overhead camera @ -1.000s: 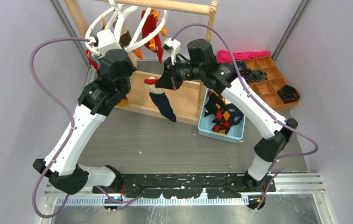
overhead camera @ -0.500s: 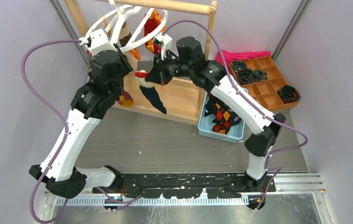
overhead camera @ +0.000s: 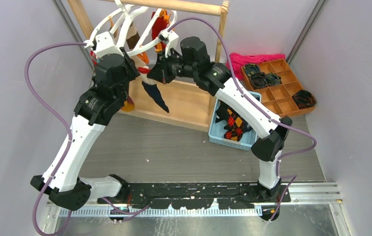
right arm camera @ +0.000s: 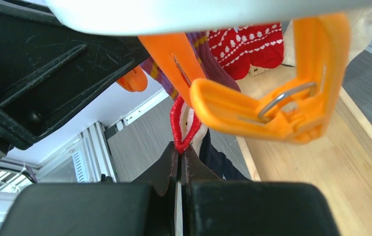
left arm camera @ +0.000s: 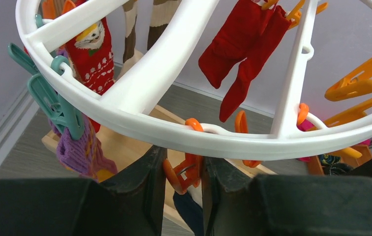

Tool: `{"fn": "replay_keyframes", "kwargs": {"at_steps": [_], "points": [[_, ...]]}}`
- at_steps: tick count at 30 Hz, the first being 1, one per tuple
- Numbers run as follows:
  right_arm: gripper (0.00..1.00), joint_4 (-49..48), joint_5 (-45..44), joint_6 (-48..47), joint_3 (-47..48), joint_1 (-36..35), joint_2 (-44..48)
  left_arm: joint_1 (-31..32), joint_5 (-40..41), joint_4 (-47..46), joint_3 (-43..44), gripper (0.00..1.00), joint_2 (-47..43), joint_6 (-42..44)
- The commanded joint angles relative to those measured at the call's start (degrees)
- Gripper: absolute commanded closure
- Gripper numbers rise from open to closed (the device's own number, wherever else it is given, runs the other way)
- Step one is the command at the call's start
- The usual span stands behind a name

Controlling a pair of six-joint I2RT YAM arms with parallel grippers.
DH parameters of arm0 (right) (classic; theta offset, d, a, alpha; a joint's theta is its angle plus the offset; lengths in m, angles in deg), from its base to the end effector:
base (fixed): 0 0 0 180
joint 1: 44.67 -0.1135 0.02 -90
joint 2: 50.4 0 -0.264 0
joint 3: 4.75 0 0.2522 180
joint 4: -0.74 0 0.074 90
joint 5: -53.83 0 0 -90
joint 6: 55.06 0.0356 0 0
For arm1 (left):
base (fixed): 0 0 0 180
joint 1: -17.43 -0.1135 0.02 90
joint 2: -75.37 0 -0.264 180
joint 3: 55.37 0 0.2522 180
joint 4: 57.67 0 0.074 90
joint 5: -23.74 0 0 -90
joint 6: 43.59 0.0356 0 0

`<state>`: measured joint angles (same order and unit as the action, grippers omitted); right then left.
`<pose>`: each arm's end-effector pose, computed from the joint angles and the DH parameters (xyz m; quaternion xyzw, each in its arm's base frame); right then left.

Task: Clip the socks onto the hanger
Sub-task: Clamp the sock onto the hanger.

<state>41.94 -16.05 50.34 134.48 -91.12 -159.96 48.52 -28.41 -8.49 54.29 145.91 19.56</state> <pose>0.2893 0.3221 0.4656 -0.3106 0.7053 0.4361 0.4647 0.2067 -0.0992 0.5037 -0.1814 0.7322 -0.0769 0.6520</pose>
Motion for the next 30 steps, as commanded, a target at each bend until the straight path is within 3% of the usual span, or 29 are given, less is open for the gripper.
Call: {"fn": "replay_keyframes", "kwargs": {"at_steps": [1, 30], "points": [[0.99, -3.5, -1.1, 0.6, 3.7, -1.1, -0.4, -0.4, -1.4, -1.1, 0.0, 0.99, -2.2, -0.7], [0.99, -0.5, -2.0, -6.4, 6.5, -4.1, -2.0, -1.5, -2.4, 0.0, 0.1, 0.99, -2.7, -2.5]]}}
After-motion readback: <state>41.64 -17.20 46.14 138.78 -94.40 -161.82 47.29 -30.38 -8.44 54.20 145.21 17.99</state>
